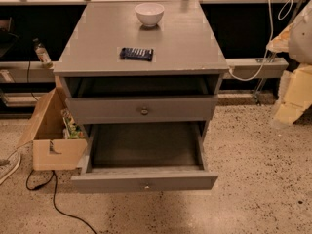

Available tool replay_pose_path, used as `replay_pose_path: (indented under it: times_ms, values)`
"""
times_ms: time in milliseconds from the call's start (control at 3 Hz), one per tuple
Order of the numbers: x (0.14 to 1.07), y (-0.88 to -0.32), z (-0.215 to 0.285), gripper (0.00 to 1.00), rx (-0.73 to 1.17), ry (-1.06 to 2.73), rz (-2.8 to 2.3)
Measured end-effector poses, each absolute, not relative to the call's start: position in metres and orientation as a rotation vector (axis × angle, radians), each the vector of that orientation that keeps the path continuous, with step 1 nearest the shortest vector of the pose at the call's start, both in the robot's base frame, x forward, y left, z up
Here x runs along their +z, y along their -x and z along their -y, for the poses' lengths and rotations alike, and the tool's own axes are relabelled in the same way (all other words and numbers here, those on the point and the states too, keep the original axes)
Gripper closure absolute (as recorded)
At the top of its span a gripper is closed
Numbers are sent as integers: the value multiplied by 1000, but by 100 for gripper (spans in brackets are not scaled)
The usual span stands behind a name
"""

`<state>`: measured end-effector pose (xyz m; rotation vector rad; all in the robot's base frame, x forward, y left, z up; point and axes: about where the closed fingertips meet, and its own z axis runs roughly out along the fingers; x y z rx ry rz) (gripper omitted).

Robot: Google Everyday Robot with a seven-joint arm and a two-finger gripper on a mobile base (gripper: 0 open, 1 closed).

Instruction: Close middle drawer

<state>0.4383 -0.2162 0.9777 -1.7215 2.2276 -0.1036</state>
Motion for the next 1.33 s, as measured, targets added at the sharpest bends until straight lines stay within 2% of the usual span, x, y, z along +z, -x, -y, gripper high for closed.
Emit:
replay_pose_path:
  times_ms: [333,667,1333]
  values:
    - [974,-438,216,0,-97,1717,-2230]
    - [922,-440,212,0,7,1650,-2265]
    - [763,-439,169,0,288,1395,-2353]
